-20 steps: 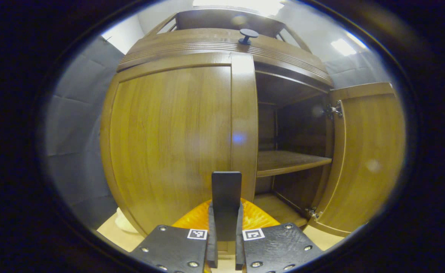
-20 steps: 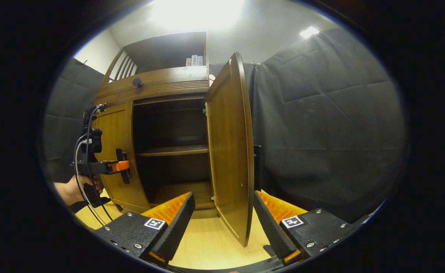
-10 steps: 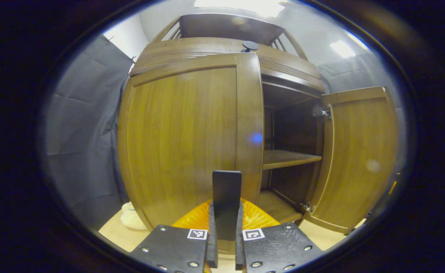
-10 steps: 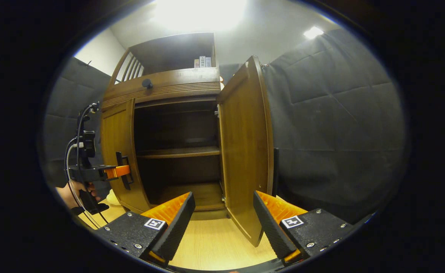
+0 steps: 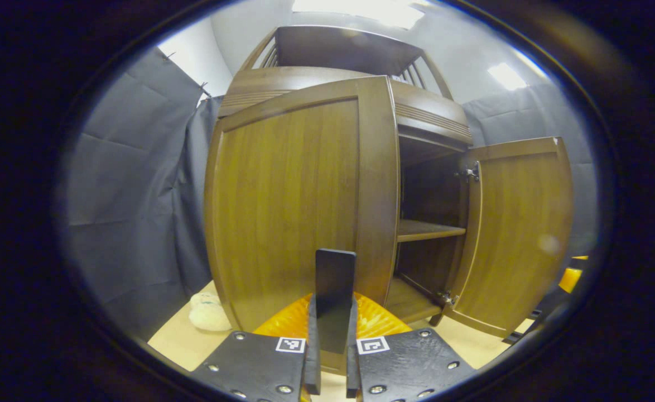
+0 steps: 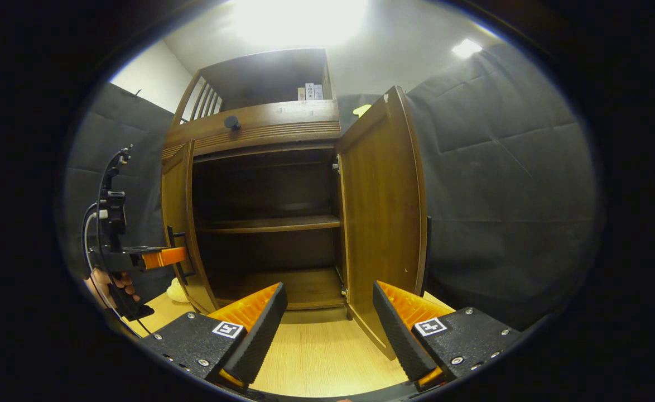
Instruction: Open the right door of the double-door shoe cabinet with the right hand, and open the left door with the left hand.
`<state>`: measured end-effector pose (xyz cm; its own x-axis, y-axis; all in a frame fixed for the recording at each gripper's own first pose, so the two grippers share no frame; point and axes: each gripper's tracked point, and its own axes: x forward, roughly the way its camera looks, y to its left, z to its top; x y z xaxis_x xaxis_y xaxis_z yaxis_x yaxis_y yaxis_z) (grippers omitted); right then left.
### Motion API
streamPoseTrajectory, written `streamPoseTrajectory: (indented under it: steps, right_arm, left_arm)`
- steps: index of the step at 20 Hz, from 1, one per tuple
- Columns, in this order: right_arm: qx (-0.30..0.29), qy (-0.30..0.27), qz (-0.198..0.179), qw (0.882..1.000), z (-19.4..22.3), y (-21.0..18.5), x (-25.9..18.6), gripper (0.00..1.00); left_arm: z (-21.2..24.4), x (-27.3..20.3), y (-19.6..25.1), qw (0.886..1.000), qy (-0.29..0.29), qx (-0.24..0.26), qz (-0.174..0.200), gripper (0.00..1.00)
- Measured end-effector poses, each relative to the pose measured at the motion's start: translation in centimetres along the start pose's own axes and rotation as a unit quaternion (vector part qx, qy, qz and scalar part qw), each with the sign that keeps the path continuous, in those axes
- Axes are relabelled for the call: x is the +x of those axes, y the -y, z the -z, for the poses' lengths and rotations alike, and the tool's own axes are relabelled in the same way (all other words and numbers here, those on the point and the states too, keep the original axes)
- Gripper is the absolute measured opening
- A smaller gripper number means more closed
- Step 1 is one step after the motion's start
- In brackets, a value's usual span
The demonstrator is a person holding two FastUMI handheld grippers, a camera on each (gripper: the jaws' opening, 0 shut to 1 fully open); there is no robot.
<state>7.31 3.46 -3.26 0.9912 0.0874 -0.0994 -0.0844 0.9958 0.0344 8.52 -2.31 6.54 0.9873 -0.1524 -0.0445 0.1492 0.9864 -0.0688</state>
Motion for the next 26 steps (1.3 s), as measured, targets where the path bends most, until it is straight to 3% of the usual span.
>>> streamPoseTrajectory:
  steps: [1,2,7,8,12,14,16,17,23,26]
  right_arm:
    - [0.000,-0.001,-0.001,1.000,0.1,-0.1,0.0,0.95]
    - [0.001,-0.002,-0.002,1.000,0.1,-0.4,0.0,0.95]
    - [0.006,-0.005,-0.011,1.000,0.3,-1.5,0.0,0.95]
    - [0.007,-0.004,-0.012,1.000,0.3,-1.7,0.0,0.95]
    - [0.008,-0.004,-0.020,1.000,0.1,-2.6,0.1,0.95]
    - [0.006,-0.004,-0.024,1.000,0.2,-3.1,0.0,0.95]
    - [0.005,-0.006,-0.031,0.999,0.4,-3.6,0.0,0.95]
    - [0.004,-0.006,-0.034,0.999,0.3,-3.8,0.0,0.95]
    - [0.004,-0.006,-0.055,0.998,0.4,-5.5,0.1,0.95]
    - [0.004,-0.009,-0.065,0.998,0.7,-6.3,0.0,0.95]
  left_arm:
    - [0.2,-0.2,0.3,1.000,0.001,0.001,-0.002,0.14]
    - [0.6,-0.4,0.6,1.000,0.002,-0.001,-0.003,0.23]
    - [0.9,0.2,0.1,1.000,0.000,-0.003,-0.004,0.23]
    - [1.0,0.3,0.2,1.000,0.000,-0.002,-0.003,0.13]
    - [1.3,0.3,0.3,1.000,0.006,-0.006,-0.013,0.18]
    - [1.3,0.3,0.1,1.000,0.007,-0.010,-0.020,0.23]
    - [1.4,0.2,0.0,1.000,0.008,-0.009,-0.027,0.18]
    - [1.4,0.2,-0.1,0.999,0.008,-0.009,-0.031,0.22]
    - [1.6,0.2,-1.2,0.998,0.009,-0.011,-0.065,0.22]
    - [1.8,-0.1,-1.8,0.996,0.004,-0.015,-0.088,0.15]
